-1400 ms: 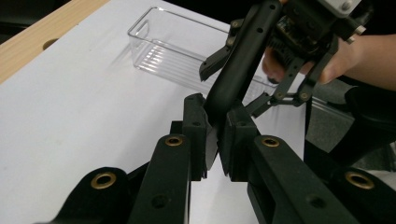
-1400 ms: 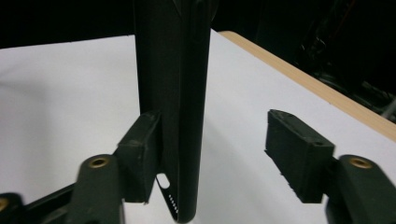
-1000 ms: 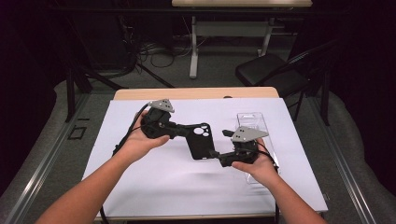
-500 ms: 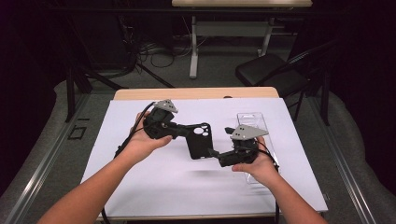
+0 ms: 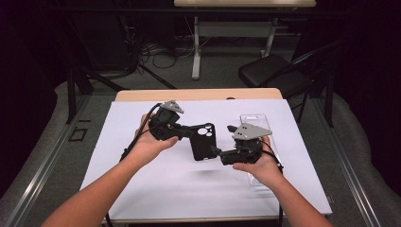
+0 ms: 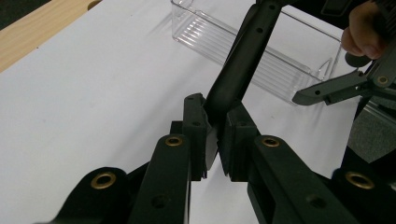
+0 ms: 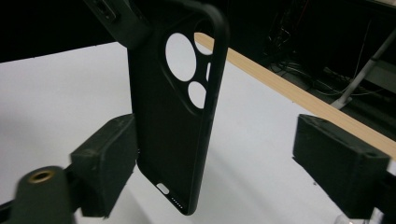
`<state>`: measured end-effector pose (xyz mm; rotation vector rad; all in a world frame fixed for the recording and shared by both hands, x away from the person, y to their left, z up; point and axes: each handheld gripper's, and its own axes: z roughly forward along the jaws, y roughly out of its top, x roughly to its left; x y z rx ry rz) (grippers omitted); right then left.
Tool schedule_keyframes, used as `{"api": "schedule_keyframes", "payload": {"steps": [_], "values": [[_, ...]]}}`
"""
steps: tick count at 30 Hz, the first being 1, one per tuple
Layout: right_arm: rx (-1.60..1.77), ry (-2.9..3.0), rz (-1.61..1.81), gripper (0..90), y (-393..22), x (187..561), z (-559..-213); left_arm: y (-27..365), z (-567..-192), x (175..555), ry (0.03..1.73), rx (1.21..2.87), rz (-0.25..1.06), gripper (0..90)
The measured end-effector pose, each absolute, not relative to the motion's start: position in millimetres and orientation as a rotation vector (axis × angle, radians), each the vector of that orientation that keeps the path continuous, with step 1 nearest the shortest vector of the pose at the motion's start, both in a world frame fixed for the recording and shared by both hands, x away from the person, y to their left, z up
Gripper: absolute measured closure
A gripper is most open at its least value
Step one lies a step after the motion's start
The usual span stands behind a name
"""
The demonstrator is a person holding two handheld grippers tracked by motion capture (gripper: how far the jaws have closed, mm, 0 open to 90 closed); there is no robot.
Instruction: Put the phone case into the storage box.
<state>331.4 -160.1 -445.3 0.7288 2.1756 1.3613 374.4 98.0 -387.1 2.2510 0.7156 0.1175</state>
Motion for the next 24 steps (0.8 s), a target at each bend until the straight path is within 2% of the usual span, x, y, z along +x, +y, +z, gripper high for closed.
{"api": "schedule_keyframes", "payload": {"steps": [3,15,24], "values": [[0.726,2.177,1.353,15.3,-159,331,-443,97,-388,375,0.716,2.257,0.113,82.1],[0.705,2.175,1.286,31.4,-153,329,-427,88,-393,377,0.722,2.278,0.13,82.1],[0.676,2.173,1.174,52.7,-147,328,-418,84,-394,375,0.728,2.297,0.145,82.1]]}}
